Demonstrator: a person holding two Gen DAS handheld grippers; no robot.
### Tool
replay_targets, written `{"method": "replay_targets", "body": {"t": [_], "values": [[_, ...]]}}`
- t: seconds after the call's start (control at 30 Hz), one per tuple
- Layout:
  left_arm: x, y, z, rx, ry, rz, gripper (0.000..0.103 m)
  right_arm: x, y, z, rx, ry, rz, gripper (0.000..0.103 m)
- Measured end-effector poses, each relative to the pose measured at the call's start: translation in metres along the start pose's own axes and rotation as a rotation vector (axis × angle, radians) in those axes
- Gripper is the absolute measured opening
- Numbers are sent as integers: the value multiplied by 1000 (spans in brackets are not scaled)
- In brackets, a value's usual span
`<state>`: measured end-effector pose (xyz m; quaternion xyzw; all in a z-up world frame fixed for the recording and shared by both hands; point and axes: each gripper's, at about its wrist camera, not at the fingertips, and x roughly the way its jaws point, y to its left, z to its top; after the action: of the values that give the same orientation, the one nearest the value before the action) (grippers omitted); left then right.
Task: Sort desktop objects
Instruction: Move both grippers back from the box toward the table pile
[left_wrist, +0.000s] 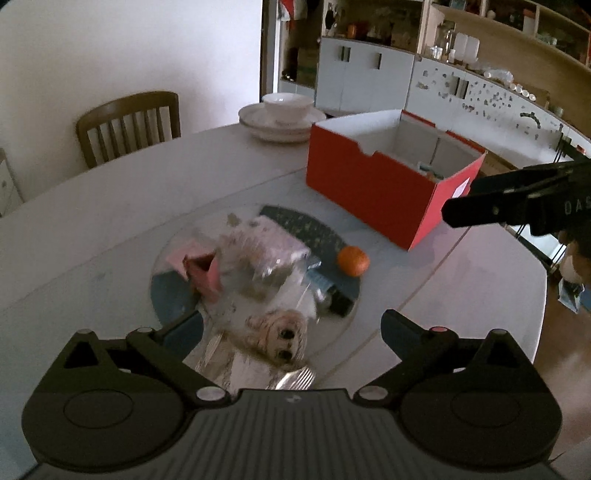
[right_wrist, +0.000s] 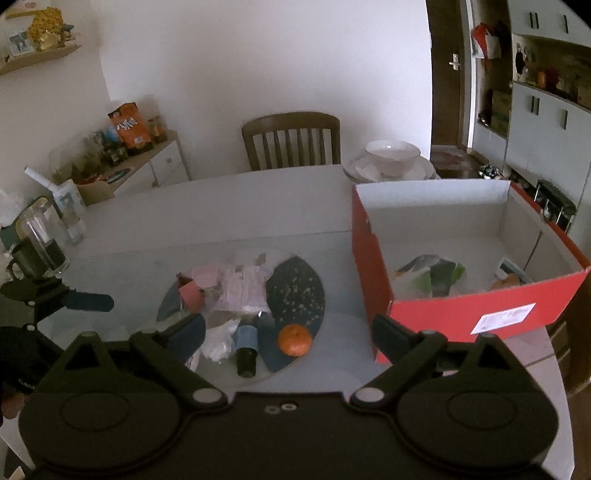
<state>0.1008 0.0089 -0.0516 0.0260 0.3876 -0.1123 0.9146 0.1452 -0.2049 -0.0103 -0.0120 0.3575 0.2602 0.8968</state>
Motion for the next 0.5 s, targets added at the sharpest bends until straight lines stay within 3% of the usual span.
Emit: {"method": "replay_targets", "body": {"t": [0.5], "values": [[33, 30, -33, 30, 73, 8, 103, 41, 2, -19, 40, 70, -57, 96]]}}
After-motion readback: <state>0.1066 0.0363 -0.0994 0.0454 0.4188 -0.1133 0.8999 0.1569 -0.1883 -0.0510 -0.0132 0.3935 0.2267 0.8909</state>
